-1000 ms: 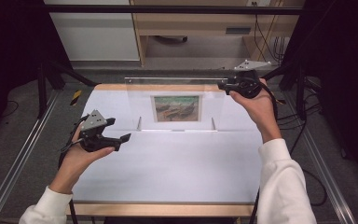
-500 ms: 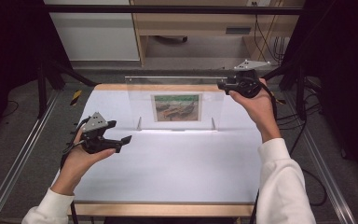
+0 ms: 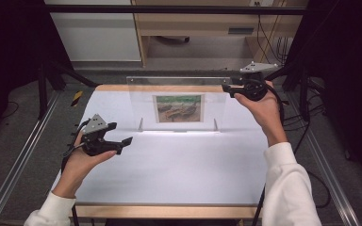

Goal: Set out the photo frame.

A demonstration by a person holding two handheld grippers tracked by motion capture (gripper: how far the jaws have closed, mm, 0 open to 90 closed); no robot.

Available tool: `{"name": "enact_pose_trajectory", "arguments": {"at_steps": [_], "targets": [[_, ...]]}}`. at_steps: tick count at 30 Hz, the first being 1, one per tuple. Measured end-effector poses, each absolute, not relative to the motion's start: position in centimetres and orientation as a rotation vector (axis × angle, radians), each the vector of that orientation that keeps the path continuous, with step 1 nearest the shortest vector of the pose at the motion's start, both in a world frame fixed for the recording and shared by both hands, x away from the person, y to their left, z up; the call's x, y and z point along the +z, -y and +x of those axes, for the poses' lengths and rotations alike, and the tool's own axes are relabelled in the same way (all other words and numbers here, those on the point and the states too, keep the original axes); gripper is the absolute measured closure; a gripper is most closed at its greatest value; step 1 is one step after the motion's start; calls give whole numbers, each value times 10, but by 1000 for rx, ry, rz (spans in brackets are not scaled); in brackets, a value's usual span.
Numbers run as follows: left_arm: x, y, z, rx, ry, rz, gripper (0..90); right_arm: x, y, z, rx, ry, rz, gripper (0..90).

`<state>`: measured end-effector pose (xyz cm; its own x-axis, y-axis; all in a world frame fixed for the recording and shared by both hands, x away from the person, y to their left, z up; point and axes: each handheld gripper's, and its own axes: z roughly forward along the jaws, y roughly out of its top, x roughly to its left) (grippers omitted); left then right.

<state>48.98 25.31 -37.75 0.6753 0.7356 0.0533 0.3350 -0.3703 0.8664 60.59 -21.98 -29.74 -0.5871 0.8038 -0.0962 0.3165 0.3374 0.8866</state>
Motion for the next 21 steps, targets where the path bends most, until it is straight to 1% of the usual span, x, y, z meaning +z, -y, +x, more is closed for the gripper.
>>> {"name": "enact_pose_trajectory", "arguments": {"at_steps": [3,7,12,16,19,21], "targets": [[-380,-252,490,563,-850,1972,150,-298,222,598,1198,-2042,975,431],[-387,-252,492,566,-876,1967,108,-303,224,586,1179,-2015,991,337],[-396,-251,492,555,-904,1961,88,-311,225,566,1154,-1973,1009,237],[-404,-253,491,561,-925,1948,83,-322,226,550,1157,-1944,1038,160],[-412,-253,490,576,-939,1952,75,-333,226,537,1127,-1953,1068,115],[-419,-253,488,609,-947,1963,74,-341,225,529,1127,-1951,1099,97]]}}
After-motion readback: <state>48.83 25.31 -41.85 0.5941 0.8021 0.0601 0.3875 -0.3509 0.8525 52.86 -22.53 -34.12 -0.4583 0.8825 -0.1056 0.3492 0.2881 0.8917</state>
